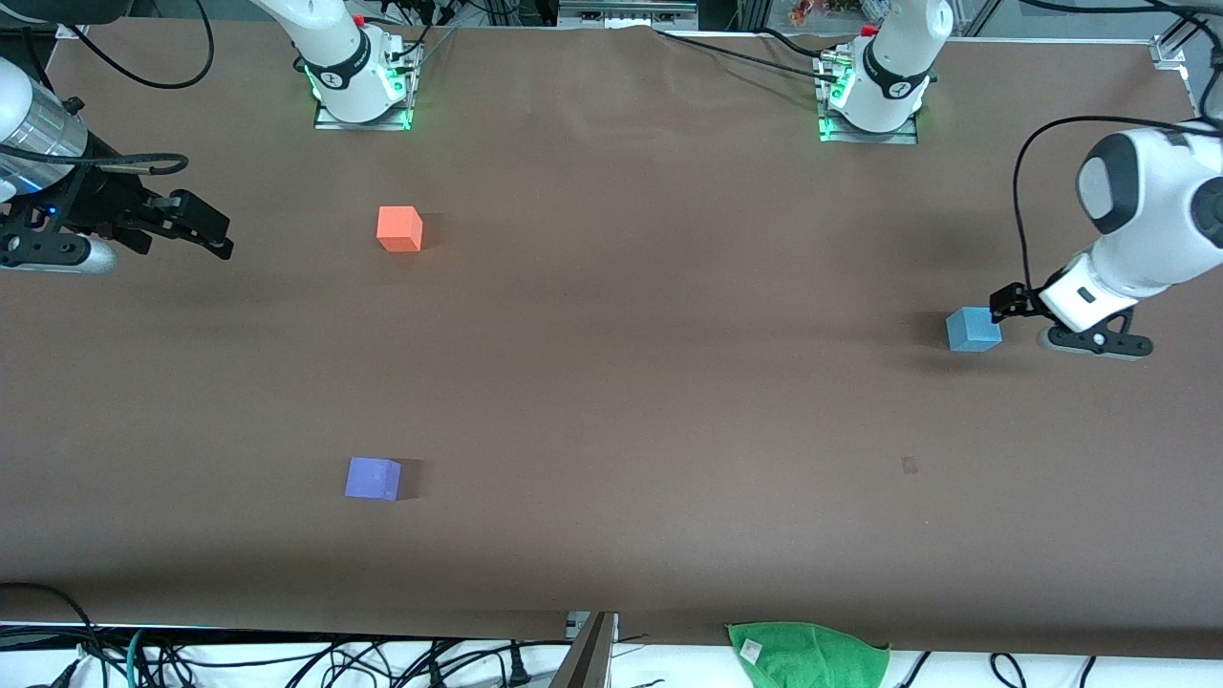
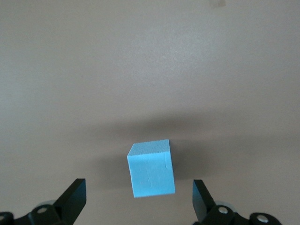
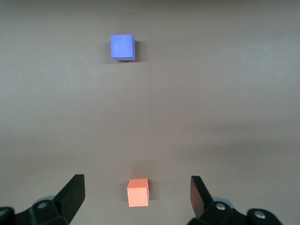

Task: Place blue block between orange and purple blocks
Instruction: 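Lower the left gripper onto the light-blue cube and close it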

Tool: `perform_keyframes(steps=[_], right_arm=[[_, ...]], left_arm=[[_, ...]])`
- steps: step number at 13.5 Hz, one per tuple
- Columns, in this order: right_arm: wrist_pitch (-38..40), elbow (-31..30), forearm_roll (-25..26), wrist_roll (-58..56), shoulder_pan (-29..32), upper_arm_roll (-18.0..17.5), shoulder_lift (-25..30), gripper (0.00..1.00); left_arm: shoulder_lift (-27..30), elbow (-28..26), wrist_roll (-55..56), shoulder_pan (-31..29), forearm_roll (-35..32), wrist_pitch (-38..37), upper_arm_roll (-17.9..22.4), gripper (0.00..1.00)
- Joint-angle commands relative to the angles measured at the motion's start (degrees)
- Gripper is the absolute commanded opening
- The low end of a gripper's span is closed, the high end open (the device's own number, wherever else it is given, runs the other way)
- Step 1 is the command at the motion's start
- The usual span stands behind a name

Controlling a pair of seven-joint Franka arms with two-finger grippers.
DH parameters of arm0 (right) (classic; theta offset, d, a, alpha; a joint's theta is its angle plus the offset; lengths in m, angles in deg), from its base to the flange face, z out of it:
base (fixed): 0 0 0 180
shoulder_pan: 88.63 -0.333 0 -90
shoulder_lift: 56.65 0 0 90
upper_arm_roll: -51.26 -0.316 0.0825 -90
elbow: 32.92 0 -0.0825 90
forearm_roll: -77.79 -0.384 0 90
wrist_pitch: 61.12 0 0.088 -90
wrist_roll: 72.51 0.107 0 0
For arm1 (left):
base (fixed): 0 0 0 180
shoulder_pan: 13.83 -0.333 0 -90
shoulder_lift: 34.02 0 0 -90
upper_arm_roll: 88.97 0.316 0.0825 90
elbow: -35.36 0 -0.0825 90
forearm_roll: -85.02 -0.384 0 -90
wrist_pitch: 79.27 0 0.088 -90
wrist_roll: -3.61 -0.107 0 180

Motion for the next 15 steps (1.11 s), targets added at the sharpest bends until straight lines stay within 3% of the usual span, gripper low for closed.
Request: perform_keyframes(steps=[1,4,15], right_arm=[[0.8,0.9,-0.9,-0.5,0.4,0.0,-0.2,0.99],[0.9,1.0,-0.9,-0.5,0.4,0.0,-0.2,0.99],[0.8,1.0,-0.9,-0.5,0.4,0.0,-0.2,0.99]], left_arm=[[-3.0,-1.0,-0.9,-2.1,-1.1,5.2,-0.6,1.0],[-7.0,-1.3,-1.0,-3.0,-1.1,9.9,-0.7,1.0],[-8.8,-4.0,-0.6,-3.1,4.3,9.8,-1.0,1.0]])
